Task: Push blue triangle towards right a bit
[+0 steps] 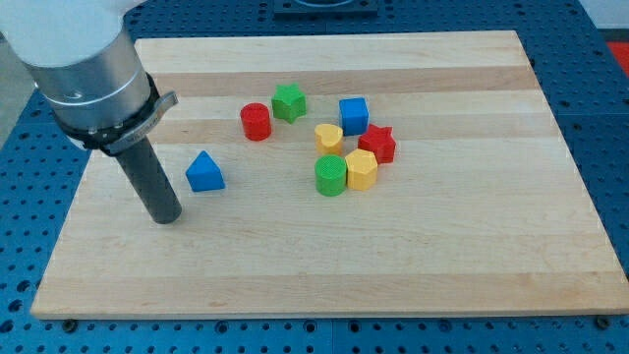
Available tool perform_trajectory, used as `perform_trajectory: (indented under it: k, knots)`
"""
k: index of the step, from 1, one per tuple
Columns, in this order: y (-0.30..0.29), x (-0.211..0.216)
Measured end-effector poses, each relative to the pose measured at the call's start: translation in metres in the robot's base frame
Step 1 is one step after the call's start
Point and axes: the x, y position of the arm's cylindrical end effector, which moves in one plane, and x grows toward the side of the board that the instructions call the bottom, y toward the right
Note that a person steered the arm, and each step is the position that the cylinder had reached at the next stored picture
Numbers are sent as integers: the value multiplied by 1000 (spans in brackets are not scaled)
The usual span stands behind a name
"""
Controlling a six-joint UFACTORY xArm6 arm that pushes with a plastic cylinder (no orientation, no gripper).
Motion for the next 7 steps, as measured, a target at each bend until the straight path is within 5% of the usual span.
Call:
perform_trajectory:
  k: [7]
  knots:
    - [-3,-41]
